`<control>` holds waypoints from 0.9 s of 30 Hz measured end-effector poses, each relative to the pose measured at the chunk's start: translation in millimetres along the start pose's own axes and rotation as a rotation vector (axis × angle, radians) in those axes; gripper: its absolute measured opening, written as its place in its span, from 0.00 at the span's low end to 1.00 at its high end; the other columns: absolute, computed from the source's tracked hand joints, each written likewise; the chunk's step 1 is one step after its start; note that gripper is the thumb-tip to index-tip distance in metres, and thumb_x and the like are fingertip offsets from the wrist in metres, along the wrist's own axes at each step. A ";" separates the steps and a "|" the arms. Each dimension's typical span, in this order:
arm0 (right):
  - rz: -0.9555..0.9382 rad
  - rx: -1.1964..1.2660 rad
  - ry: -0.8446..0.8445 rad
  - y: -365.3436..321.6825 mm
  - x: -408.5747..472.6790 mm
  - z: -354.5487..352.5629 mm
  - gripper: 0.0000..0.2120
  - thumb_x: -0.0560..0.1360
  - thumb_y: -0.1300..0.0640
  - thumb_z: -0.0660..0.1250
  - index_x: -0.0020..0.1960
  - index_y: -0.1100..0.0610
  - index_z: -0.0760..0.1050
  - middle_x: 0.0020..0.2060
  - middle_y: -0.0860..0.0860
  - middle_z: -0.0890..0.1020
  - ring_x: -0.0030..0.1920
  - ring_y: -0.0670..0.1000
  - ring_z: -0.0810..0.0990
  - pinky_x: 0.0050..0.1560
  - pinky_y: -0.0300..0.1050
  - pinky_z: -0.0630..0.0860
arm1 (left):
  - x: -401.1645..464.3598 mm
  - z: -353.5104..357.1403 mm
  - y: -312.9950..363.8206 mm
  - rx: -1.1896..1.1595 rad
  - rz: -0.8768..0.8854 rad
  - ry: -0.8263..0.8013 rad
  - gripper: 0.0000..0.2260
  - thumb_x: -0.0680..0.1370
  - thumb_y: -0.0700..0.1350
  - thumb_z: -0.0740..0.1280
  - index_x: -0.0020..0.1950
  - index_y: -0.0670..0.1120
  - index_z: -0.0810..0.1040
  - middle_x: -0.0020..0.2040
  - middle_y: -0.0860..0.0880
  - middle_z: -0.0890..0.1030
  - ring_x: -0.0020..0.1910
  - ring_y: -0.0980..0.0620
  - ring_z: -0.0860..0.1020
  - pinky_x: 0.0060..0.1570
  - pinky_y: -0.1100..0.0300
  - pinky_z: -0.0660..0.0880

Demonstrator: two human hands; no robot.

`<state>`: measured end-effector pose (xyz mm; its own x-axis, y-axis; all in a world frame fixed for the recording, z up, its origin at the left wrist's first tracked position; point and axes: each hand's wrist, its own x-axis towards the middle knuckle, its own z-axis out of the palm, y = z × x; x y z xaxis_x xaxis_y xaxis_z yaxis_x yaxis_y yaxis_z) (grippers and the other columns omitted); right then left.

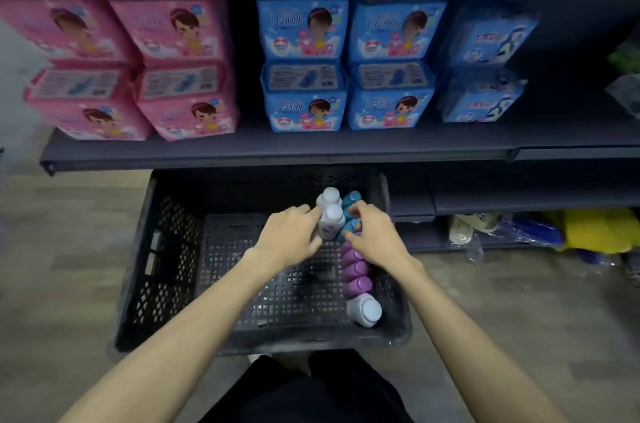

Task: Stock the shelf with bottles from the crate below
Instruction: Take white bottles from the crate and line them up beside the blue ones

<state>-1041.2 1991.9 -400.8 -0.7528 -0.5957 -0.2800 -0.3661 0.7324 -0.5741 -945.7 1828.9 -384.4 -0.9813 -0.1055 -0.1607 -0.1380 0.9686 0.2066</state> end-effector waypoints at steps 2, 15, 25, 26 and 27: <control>0.045 -0.008 -0.045 6.7 5.9 16.1 0.19 0.74 0.55 0.72 0.62 0.55 0.71 0.55 0.54 0.77 0.53 0.56 0.79 0.53 0.54 0.77 | 1.0 11.5 -0.7 0.003 -0.010 -0.031 0.10 0.76 0.49 0.61 0.53 0.46 0.70 0.45 0.48 0.73 0.45 0.44 0.76 0.34 0.55 0.67; -0.097 -0.692 -0.854 49.8 -22.2 57.5 0.16 0.74 0.61 0.68 0.61 0.55 0.78 0.59 0.54 0.80 0.58 0.58 0.80 0.56 0.46 0.76 | -26.0 72.6 14.1 -0.085 -0.079 -0.202 0.13 0.77 0.50 0.61 0.58 0.45 0.70 0.54 0.45 0.77 0.53 0.41 0.77 0.44 0.51 0.73; -0.257 -0.788 -0.802 64.1 -38.3 81.5 0.13 0.80 0.56 0.61 0.63 0.56 0.76 0.64 0.56 0.75 0.62 0.62 0.76 0.57 0.53 0.74 | -55.9 107.1 12.5 -0.203 -0.155 -0.279 0.15 0.76 0.49 0.61 0.62 0.46 0.70 0.58 0.45 0.78 0.55 0.41 0.77 0.48 0.51 0.74; -0.236 -0.709 -0.782 64.0 -38.2 82.8 0.13 0.81 0.53 0.60 0.62 0.56 0.75 0.62 0.57 0.76 0.60 0.62 0.77 0.56 0.52 0.74 | -62.6 111.4 10.3 -0.239 -0.186 -0.292 0.14 0.76 0.49 0.61 0.61 0.46 0.71 0.57 0.45 0.78 0.55 0.41 0.77 0.48 0.51 0.74; -0.215 -0.639 -0.759 63.7 -38.8 85.2 0.14 0.81 0.50 0.59 0.62 0.57 0.73 0.62 0.59 0.76 0.59 0.62 0.78 0.57 0.53 0.74 | -69.0 115.4 8.3 -0.274 -0.217 -0.303 0.13 0.76 0.49 0.61 0.59 0.46 0.71 0.56 0.46 0.78 0.54 0.41 0.77 0.48 0.51 0.74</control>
<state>-988.7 2033.6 -492.1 -0.1717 -0.6248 -0.7617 -0.8443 0.4918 -0.2131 -863.6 1870.2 -483.0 -0.8479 -0.1897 -0.4950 -0.4068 0.8316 0.3781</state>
